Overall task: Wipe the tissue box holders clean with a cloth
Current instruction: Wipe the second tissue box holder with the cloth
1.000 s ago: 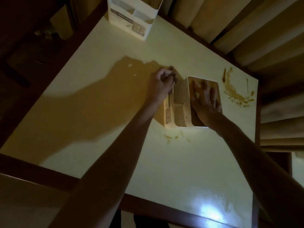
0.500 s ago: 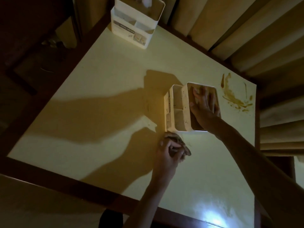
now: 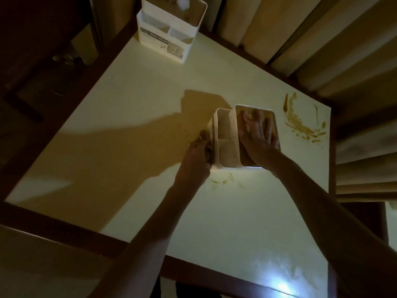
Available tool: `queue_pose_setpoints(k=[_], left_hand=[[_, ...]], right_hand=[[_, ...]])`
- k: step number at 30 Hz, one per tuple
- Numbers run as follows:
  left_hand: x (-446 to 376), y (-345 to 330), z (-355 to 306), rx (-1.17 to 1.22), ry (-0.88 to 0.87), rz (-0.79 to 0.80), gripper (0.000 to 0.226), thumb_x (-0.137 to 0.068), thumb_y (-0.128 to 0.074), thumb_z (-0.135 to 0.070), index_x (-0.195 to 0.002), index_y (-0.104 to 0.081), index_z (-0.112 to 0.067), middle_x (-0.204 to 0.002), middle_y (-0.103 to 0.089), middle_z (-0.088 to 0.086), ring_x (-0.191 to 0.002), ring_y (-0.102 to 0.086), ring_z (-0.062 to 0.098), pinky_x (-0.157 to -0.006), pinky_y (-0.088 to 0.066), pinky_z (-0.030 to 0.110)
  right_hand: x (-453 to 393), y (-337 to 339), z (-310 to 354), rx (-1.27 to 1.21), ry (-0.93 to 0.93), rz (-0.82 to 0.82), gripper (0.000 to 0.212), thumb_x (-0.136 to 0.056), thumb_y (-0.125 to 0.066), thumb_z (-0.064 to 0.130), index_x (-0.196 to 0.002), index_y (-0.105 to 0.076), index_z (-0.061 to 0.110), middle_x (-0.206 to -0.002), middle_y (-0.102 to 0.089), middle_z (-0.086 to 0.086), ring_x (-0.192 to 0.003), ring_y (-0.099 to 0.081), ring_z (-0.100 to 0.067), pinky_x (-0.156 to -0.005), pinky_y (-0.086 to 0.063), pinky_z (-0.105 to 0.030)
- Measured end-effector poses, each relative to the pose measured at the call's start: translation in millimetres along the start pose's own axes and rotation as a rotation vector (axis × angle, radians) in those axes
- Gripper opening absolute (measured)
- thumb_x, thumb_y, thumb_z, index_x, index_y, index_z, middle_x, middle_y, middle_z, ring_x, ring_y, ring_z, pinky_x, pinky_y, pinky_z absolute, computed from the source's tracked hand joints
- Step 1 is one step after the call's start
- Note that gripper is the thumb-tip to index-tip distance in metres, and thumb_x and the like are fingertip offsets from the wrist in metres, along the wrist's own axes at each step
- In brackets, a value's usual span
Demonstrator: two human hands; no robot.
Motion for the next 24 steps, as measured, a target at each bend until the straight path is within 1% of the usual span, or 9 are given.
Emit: queue_pose_setpoints(k=[3,5,7,10,13,15,17,21,24], left_hand=[[25,0,1,0.003,-0.043,-0.032,0.011,-0.086,-0.064,-0.002,-0.096,-0.063,-0.001,-0.08,-0.066,0.008,-0.07,-0.059,0.006,-0.069,-0.053,0.015],[42,2,0,0.07,0.049,0.088,0.014,-0.083,-0.065,0.003,-0.096,-0.062,0.0,-0.082,-0.062,0.002,-0.063,-0.057,0.001,-0.06,-0.049,0.011],[61,2,2,0.105,0.101,0.239,0.022,-0.08,-0.07,0.002,-0.101,-0.064,-0.001,-0.092,-0.063,-0.002,-0.061,-0.056,-0.01,-0.06,-0.047,0.004],[61,25,3,0.225,0.123,0.143,0.017,-0.081,-0.07,-0.004,-0.097,-0.066,-0.009,-0.088,-0.072,0.003,-0.07,-0.067,0.002,-0.063,-0.056,0.016],[34,62,-13,0.467,0.248,0.019,0.017,-0.081,-0.073,-0.015,-0.096,-0.064,-0.017,-0.08,-0.069,-0.005,-0.068,-0.067,0.009,-0.056,-0.05,0.017],[6,79,-26,0.397,0.184,-0.007,0.022,-0.081,-0.073,-0.021,-0.099,-0.062,-0.019,-0.087,-0.068,-0.006,-0.079,-0.066,0.011,-0.063,-0.051,0.023],[-19,82,-40,0.405,0.116,0.026,0.027,-0.078,-0.072,-0.021,-0.104,-0.063,-0.017,-0.093,-0.07,0.0,-0.087,-0.068,0.017,-0.072,-0.053,0.032],[-63,69,-49,0.263,0.091,0.133,0.018,-0.086,-0.064,-0.011,-0.102,-0.067,-0.003,-0.094,-0.07,0.015,-0.078,-0.064,0.017,-0.066,-0.048,0.025],[-74,53,-50,0.077,0.019,0.161,0.022,-0.08,-0.069,-0.005,-0.102,-0.07,-0.007,-0.094,-0.068,0.008,-0.081,-0.063,0.017,-0.068,-0.048,0.017]], right_hand=[[0,0,0,-0.017,-0.008,0.004,0.053,-0.101,-0.019,0.048,-0.147,0.007,0.043,-0.156,0.024,0.009,-0.142,0.027,-0.017,-0.114,0.014,-0.043],[1,1,1,-0.033,-0.007,0.002,0.053,-0.101,-0.02,0.048,-0.147,0.008,0.044,-0.156,0.024,0.009,-0.142,0.027,-0.017,-0.114,0.014,-0.043],[3,1,1,-0.037,0.007,0.01,0.054,-0.101,-0.02,0.048,-0.147,0.009,0.044,-0.156,0.024,0.008,-0.142,0.027,-0.018,-0.114,0.014,-0.043],[2,4,1,-0.072,0.013,0.032,0.055,-0.101,-0.022,0.048,-0.147,0.007,0.044,-0.156,0.024,0.009,-0.142,0.027,-0.017,-0.114,0.013,-0.043],[3,10,0,-0.137,0.02,0.04,0.053,-0.101,-0.026,0.047,-0.149,-0.004,0.043,-0.158,0.016,0.009,-0.145,0.018,-0.019,-0.115,0.006,-0.051],[2,14,-7,-0.295,0.055,0.076,0.051,-0.099,-0.032,0.049,-0.146,-0.013,0.05,-0.159,0.008,0.01,-0.146,0.01,-0.019,-0.117,-0.001,-0.056],[4,17,-15,-0.575,0.087,0.174,0.051,-0.086,-0.045,0.062,-0.134,-0.026,0.064,-0.16,0.001,0.008,-0.147,0.0,-0.022,-0.114,-0.017,-0.06],[3,18,-27,-0.746,0.162,0.209,0.054,-0.077,-0.058,0.052,-0.127,-0.041,0.063,-0.159,-0.004,0.006,-0.146,-0.013,-0.027,-0.107,-0.034,-0.058],[1,17,-24,-0.804,0.137,0.187,0.048,-0.079,-0.061,0.043,-0.116,-0.045,0.069,-0.158,-0.007,0.005,-0.143,-0.023,-0.028,-0.106,-0.038,-0.056]])
Point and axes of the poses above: each hand's wrist, its own x-axis away from the middle knuckle, its own y-axis out of the back of the hand, z = x × y, the point moved 2 cm from there along -x, towards the middle knuckle
